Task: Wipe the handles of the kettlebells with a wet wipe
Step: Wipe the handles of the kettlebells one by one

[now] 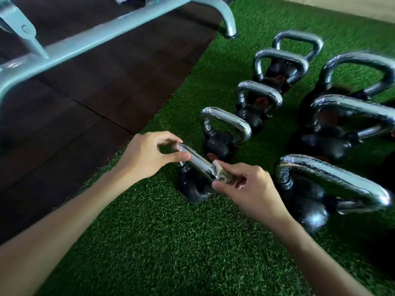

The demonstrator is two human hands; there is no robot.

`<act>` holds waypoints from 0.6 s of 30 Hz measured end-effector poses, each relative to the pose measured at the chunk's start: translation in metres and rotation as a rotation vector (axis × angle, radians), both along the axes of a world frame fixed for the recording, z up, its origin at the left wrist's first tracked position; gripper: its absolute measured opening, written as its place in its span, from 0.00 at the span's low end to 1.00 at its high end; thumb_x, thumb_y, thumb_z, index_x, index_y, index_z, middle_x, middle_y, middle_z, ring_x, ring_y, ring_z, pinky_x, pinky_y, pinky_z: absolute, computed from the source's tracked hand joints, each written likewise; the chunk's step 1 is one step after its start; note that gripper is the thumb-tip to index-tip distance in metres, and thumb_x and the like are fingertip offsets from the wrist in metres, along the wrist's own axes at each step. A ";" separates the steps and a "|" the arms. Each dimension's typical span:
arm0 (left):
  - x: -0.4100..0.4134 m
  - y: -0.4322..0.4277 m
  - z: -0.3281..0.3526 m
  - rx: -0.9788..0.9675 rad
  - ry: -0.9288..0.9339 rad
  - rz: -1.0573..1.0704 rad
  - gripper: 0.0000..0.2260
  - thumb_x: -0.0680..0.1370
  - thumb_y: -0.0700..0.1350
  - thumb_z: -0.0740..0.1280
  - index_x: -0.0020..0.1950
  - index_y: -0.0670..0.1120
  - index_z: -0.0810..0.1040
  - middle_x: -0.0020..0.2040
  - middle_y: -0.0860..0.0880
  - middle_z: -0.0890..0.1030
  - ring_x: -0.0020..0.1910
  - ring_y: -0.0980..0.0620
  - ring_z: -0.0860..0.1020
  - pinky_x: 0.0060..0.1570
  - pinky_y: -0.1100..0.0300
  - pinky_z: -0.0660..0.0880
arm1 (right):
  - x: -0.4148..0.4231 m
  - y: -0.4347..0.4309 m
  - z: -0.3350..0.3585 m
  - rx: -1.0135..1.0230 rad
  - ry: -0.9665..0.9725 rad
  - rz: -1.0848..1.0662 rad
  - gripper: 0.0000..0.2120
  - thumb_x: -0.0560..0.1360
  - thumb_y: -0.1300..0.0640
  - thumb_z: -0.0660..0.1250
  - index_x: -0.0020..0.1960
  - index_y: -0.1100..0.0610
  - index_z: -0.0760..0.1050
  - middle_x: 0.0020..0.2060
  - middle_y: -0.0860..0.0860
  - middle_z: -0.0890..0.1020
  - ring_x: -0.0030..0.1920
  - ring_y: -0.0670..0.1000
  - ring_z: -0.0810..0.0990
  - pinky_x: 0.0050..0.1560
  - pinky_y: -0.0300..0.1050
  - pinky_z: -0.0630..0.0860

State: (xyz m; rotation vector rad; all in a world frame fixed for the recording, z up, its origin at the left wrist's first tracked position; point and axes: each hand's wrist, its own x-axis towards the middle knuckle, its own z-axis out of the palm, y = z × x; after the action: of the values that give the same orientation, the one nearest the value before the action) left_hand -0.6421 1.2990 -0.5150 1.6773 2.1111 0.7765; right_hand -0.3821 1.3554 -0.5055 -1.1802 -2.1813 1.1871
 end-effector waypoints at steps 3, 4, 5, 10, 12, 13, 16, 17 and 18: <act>0.000 -0.008 -0.003 -0.019 -0.012 0.077 0.27 0.66 0.73 0.69 0.57 0.59 0.84 0.53 0.58 0.86 0.40 0.73 0.78 0.36 0.76 0.68 | -0.001 0.006 -0.001 0.008 -0.019 0.043 0.22 0.71 0.54 0.78 0.64 0.46 0.81 0.42 0.38 0.84 0.40 0.37 0.80 0.39 0.28 0.73; 0.000 -0.010 -0.004 -0.025 -0.006 0.102 0.28 0.66 0.74 0.68 0.58 0.59 0.84 0.54 0.58 0.86 0.46 0.71 0.80 0.40 0.76 0.69 | -0.002 0.007 -0.002 0.019 -0.017 0.046 0.22 0.71 0.54 0.78 0.64 0.46 0.81 0.43 0.39 0.84 0.39 0.37 0.80 0.39 0.28 0.73; 0.001 -0.011 -0.004 -0.025 0.005 0.124 0.29 0.66 0.74 0.68 0.58 0.59 0.84 0.54 0.58 0.86 0.51 0.68 0.81 0.43 0.73 0.72 | -0.003 0.008 -0.003 0.030 -0.017 0.045 0.22 0.71 0.55 0.78 0.64 0.47 0.81 0.43 0.39 0.84 0.40 0.37 0.79 0.39 0.28 0.73; 0.006 -0.017 -0.001 -0.053 0.022 0.132 0.29 0.67 0.75 0.66 0.59 0.58 0.83 0.54 0.59 0.86 0.44 0.66 0.81 0.39 0.73 0.71 | -0.001 0.015 -0.001 0.061 -0.055 0.058 0.22 0.71 0.52 0.78 0.64 0.45 0.80 0.44 0.40 0.84 0.42 0.39 0.80 0.40 0.29 0.74; -0.001 -0.017 0.006 -0.150 -0.056 0.073 0.28 0.67 0.74 0.67 0.60 0.60 0.81 0.55 0.62 0.84 0.47 0.66 0.80 0.46 0.68 0.76 | 0.001 0.018 0.003 0.014 -0.061 0.092 0.20 0.71 0.52 0.77 0.63 0.44 0.81 0.42 0.41 0.84 0.39 0.37 0.80 0.37 0.29 0.73; -0.006 -0.015 0.012 -0.196 -0.088 0.041 0.26 0.68 0.73 0.67 0.61 0.62 0.80 0.56 0.64 0.83 0.51 0.65 0.80 0.52 0.63 0.77 | 0.002 0.021 0.006 -0.009 -0.053 0.106 0.19 0.72 0.53 0.77 0.62 0.44 0.82 0.41 0.40 0.84 0.36 0.37 0.79 0.34 0.28 0.72; -0.018 0.008 0.038 -0.223 -0.044 0.000 0.19 0.71 0.68 0.69 0.61 0.65 0.79 0.57 0.64 0.82 0.55 0.63 0.79 0.57 0.59 0.76 | 0.008 0.036 0.022 0.047 -0.016 0.104 0.15 0.73 0.55 0.76 0.58 0.43 0.84 0.34 0.34 0.83 0.29 0.40 0.76 0.29 0.29 0.69; -0.020 0.021 0.048 -0.223 -0.013 -0.015 0.16 0.73 0.66 0.71 0.59 0.66 0.80 0.56 0.64 0.82 0.53 0.63 0.80 0.56 0.59 0.77 | 0.009 0.043 0.030 0.090 -0.012 0.100 0.14 0.73 0.56 0.77 0.56 0.42 0.85 0.30 0.32 0.81 0.27 0.41 0.74 0.28 0.29 0.68; -0.020 0.037 0.059 -0.235 0.017 -0.037 0.13 0.73 0.63 0.72 0.58 0.66 0.81 0.55 0.64 0.83 0.50 0.62 0.81 0.55 0.59 0.77 | 0.011 0.051 0.038 0.128 -0.009 0.095 0.14 0.73 0.56 0.77 0.54 0.42 0.85 0.27 0.30 0.78 0.26 0.41 0.72 0.27 0.29 0.67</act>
State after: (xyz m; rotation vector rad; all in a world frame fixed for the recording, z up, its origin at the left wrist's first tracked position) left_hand -0.6623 1.3361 -0.4565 1.5970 2.0838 0.4829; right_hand -0.3715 1.4060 -0.4673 -1.0421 -2.3058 1.0631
